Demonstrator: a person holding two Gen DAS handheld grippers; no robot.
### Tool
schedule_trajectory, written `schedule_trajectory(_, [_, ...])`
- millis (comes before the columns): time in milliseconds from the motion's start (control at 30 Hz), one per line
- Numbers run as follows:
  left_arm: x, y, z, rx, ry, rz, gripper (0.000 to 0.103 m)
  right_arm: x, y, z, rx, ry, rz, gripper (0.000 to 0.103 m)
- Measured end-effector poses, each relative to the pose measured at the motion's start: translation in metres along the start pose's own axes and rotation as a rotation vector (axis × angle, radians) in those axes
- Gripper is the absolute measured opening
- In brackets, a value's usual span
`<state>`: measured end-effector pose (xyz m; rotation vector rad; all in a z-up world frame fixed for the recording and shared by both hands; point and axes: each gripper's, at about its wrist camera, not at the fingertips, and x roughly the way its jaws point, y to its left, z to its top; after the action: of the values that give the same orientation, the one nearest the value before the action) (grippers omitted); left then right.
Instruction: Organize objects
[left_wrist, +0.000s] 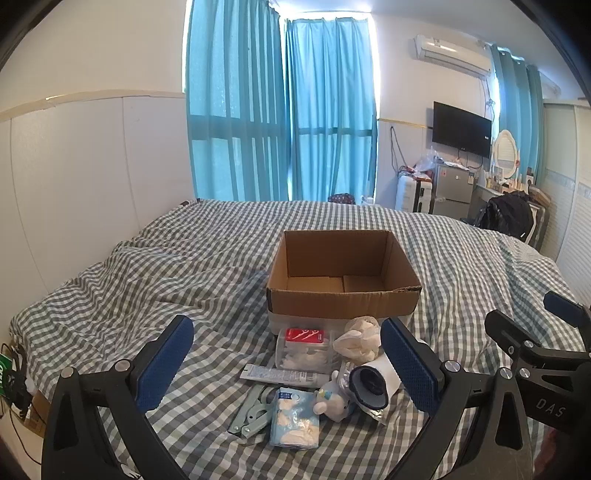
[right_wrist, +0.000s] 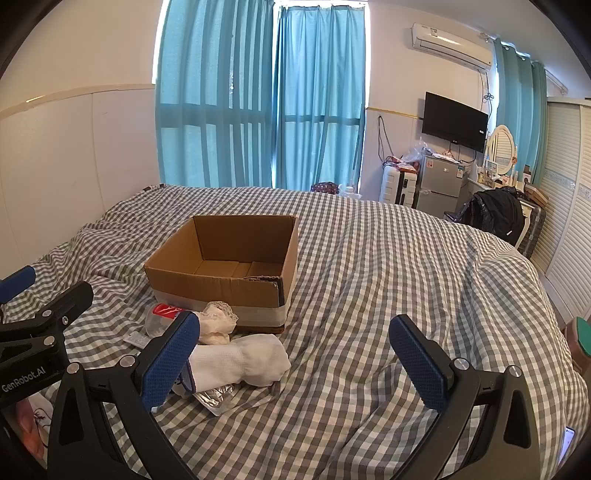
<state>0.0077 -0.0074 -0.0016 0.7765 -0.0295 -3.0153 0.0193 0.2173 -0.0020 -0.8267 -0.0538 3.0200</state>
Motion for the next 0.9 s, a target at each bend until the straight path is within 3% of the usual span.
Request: schedule_trajectory(900, [0.0001, 0.0024, -0.0009, 0.001, 0.001, 0.016, 0.103, -0.0018, 0.0013, -0.0009, -0.002, -0.006, 0.014, 0.103])
